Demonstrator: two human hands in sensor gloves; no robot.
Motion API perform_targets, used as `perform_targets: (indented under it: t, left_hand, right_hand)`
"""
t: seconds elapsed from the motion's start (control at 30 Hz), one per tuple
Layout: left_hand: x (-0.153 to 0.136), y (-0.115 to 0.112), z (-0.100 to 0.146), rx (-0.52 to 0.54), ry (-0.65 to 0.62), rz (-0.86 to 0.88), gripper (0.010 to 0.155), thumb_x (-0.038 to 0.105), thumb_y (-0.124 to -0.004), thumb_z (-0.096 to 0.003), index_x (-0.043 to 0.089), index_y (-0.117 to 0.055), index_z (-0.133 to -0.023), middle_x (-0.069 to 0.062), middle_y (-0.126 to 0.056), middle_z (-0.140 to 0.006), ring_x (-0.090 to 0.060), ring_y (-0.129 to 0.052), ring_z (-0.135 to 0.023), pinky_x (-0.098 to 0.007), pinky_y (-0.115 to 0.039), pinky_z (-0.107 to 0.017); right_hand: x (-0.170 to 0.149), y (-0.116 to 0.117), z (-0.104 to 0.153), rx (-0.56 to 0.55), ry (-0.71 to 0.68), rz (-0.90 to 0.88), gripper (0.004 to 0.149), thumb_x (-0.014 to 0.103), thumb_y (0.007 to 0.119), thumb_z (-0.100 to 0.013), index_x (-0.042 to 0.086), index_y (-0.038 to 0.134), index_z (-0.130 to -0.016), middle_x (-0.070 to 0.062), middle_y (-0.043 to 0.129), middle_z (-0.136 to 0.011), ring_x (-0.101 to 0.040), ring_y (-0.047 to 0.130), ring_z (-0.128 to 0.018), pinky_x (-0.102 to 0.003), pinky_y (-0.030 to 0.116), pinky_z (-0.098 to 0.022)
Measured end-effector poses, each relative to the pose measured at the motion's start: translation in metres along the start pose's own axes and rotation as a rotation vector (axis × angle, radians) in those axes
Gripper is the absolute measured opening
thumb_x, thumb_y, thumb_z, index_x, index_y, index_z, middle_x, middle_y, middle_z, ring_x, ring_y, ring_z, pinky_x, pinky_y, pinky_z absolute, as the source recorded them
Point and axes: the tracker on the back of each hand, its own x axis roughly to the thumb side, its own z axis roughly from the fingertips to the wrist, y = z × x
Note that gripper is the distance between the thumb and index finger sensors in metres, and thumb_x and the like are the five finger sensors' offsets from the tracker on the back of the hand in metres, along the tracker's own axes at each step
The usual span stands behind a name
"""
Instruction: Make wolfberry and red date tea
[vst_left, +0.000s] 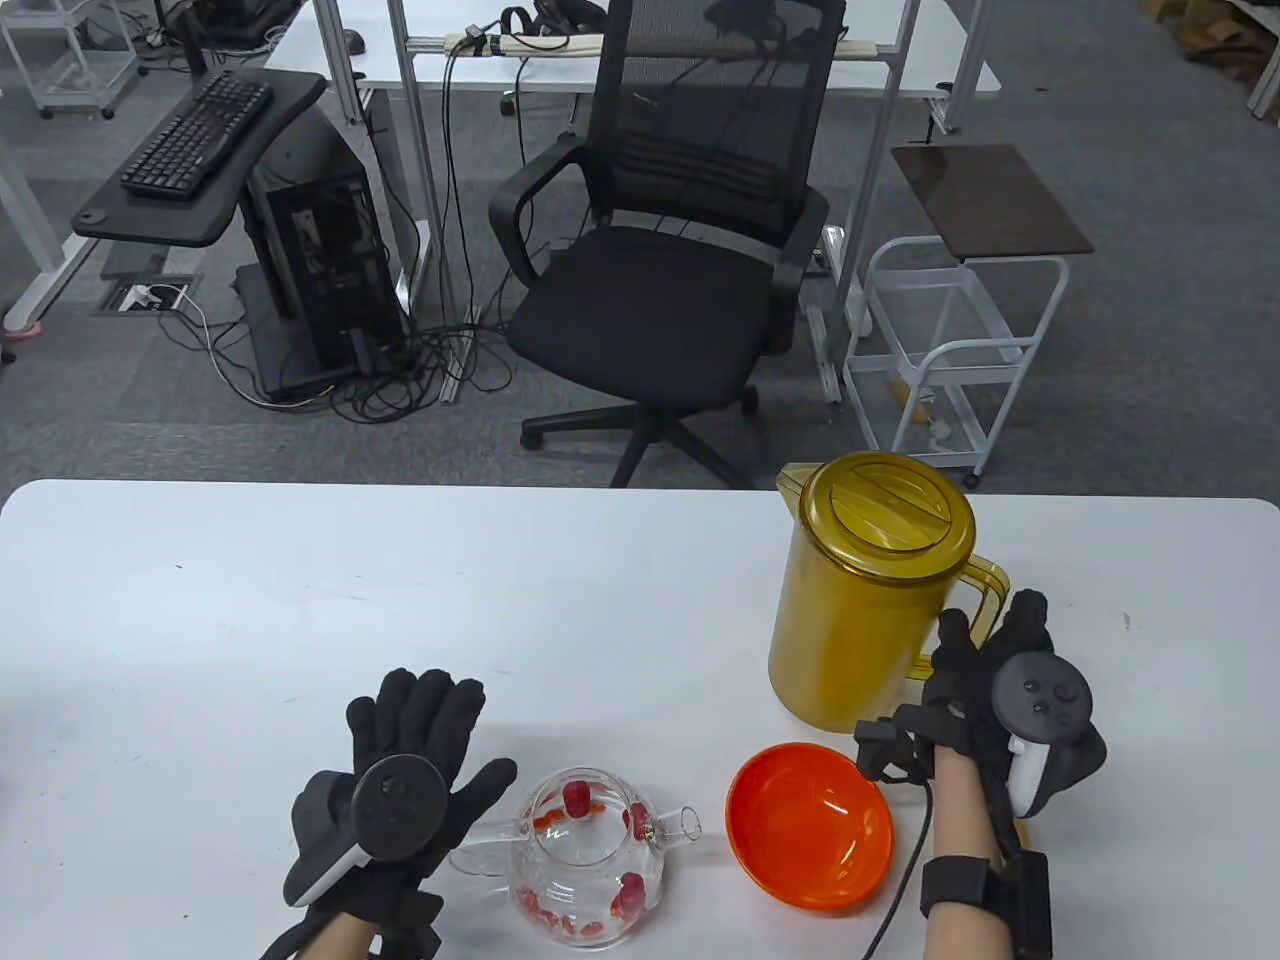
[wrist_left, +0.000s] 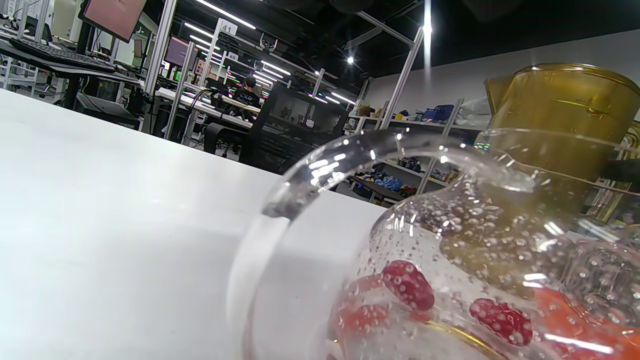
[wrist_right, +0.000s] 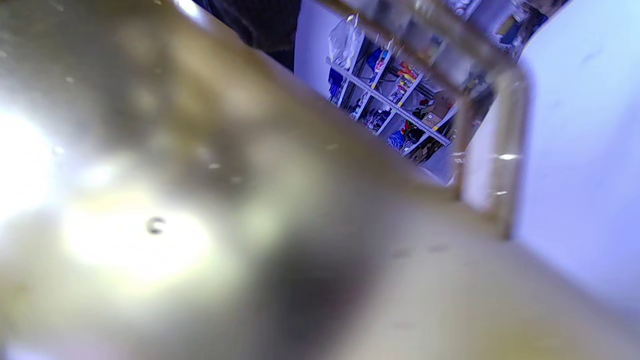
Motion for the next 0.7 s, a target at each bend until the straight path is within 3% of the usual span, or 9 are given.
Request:
perform_targets:
  t: [0.37,0.7]
  left_hand:
    - [0.002,-0.001,-0.001,-0.001,-0.027,0.006,0.08,0.064,-0.058,-0.0559,0.024,-0.034,-0.12,-0.015,-0.034,-0.127,-0.048,-0.021,-0.115,-0.055,-0.009,-0.079]
    - [0.003,-0.001,-0.001,0.006,-0.032,0.008,0.08,0.065,-0.058,-0.0557,0.024,-0.034,-0.12,-0.015,-0.034,-0.127,-0.048,-0.021,-0.115,-0.055,-0.009,-0.079]
  right_hand:
    - [-0.019,-0.018,0.026,0.246,0.05,0.397,0.084,0.034,0.08,-0.053,0.002,0.031,-0.113,-0.039,0.025,-0.108,-0.069,0.03,-0.093,-0.082,0.025,-0.062]
    - [-0.056,0.002,0.044,0.561,0.228,0.473,0.086,0.035,0.082,-0.053,0.004,0.029,-0.114,-0.043,0.024,-0.108,-0.074,0.025,-0.092,-0.085,0.027,-0.058]
